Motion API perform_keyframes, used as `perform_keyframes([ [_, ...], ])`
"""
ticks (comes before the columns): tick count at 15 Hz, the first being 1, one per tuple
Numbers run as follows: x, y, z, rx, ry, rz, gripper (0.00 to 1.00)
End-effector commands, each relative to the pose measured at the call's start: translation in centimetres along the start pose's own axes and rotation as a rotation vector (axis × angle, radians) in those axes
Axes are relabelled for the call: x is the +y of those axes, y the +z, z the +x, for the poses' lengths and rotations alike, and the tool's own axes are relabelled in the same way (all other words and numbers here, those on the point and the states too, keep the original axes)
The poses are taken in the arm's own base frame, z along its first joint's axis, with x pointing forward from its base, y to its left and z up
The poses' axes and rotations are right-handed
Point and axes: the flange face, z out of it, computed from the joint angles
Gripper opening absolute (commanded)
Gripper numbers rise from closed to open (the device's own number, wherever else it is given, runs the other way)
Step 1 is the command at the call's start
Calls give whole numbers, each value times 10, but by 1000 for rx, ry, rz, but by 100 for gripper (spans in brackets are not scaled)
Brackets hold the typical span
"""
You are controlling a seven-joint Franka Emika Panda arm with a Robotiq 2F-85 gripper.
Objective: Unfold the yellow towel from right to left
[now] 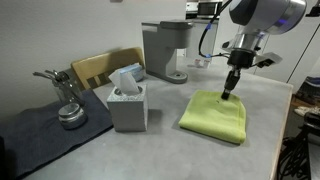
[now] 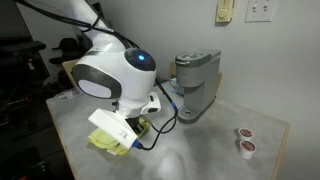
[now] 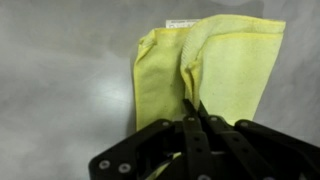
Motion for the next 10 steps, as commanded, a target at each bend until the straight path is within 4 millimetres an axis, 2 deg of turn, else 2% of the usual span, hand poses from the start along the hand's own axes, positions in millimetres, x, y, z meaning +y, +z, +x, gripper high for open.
perform_keyframes([
  [1,-23,-12,3,32,-50,19,1],
  [5,-50,-11,9,28,-70,37,1],
  [10,-103,16,15,1,-125,59,1],
])
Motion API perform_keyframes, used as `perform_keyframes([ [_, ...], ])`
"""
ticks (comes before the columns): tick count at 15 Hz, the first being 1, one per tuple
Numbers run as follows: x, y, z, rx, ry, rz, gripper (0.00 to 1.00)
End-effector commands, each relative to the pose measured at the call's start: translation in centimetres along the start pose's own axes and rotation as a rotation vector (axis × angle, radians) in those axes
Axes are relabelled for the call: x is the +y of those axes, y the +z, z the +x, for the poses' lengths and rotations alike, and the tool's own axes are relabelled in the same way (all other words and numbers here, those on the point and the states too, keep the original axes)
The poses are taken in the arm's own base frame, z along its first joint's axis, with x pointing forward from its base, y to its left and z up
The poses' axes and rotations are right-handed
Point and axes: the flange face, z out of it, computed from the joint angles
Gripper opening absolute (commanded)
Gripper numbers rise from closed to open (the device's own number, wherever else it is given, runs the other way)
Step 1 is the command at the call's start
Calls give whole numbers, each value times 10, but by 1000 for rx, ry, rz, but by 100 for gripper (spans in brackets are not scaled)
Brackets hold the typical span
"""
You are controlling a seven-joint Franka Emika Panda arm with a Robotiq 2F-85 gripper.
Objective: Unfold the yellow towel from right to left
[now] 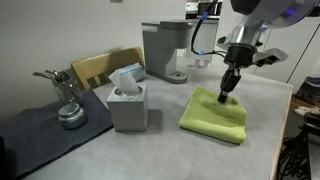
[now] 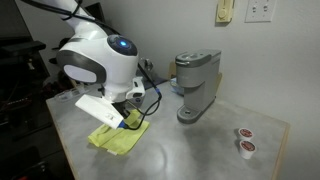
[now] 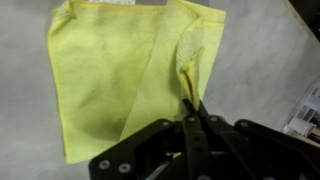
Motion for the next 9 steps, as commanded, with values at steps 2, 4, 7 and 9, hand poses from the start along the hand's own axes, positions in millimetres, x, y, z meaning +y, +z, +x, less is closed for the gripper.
perform_keyframes([
  [2,-54,28,8,-5,-65,23,1],
  [4,-77,45,19,-16,-99,29,1],
  [7,-109,65,38,-29,-157,12,1],
  [9,-130,79,53,-41,-205,-14,1],
])
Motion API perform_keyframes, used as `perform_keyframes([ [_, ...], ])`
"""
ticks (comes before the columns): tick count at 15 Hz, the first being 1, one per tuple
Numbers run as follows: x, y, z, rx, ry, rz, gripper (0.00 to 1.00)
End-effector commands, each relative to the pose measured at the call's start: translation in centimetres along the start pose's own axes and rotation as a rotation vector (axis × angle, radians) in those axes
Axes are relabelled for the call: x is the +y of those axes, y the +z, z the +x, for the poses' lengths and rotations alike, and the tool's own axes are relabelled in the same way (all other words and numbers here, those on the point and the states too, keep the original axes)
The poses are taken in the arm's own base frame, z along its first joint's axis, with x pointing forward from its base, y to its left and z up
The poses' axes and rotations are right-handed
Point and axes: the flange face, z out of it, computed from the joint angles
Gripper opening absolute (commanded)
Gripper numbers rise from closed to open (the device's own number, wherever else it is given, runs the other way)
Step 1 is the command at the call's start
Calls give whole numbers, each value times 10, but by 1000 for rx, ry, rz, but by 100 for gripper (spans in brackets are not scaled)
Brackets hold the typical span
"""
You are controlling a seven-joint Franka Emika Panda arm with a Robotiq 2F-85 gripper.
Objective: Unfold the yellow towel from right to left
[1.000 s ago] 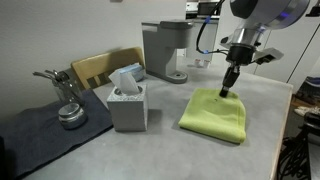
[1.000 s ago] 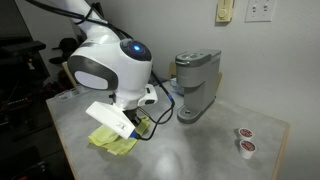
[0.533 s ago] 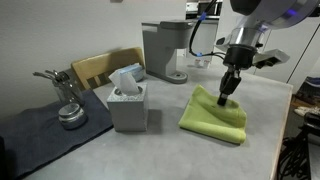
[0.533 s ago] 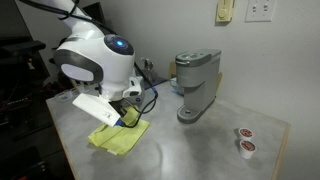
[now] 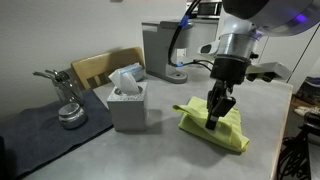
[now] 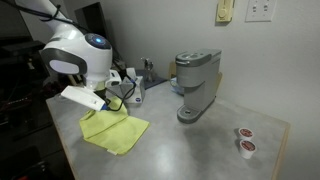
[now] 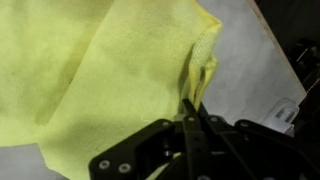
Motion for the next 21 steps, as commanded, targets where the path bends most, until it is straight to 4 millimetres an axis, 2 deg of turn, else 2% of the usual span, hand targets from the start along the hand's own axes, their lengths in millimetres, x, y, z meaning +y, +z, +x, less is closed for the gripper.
perform_keyframes([
  [1,-27,22,30,-4,-66,-47,1],
  [5,-62,54,83,-30,-185,-60,1],
  [8,-73,76,126,-68,-229,-48,1],
  [9,-73,83,138,-81,-232,-51,8],
  [10,-72,89,149,-104,-221,-57,29],
  [12,-71,101,169,-121,-218,-75,33],
  [14,-78,115,189,-141,-220,-93,47],
  [18,-108,143,218,-134,-219,-115,74],
  [21,-144,154,232,-91,-102,-224,96],
])
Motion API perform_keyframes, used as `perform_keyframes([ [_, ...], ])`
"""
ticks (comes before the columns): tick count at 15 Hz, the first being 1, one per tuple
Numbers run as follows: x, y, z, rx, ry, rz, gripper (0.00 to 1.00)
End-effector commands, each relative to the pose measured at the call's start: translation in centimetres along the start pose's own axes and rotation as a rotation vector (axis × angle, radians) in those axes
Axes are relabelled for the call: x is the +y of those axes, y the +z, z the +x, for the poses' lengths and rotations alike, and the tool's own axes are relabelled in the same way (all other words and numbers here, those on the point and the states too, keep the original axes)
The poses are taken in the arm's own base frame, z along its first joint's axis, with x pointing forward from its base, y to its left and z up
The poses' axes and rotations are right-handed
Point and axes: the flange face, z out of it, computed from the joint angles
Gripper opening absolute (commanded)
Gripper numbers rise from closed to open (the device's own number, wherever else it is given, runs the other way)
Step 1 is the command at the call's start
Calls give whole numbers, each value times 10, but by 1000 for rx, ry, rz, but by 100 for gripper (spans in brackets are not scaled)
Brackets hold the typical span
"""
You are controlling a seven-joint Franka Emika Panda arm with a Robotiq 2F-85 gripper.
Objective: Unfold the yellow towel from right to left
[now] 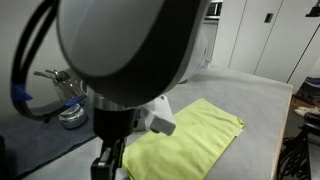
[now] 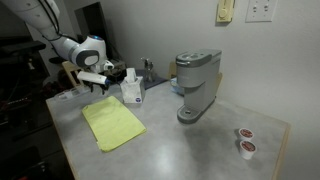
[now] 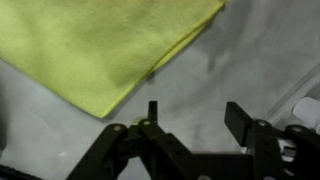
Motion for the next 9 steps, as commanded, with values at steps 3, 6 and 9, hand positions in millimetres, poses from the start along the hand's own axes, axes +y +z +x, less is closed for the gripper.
perform_keyframes([
  [3,-52,-3,28,0,176,-226,100],
  [6,-75,-10,31,-9,266,-374,100],
  [9,-63,-8,36,4,292,-401,100],
])
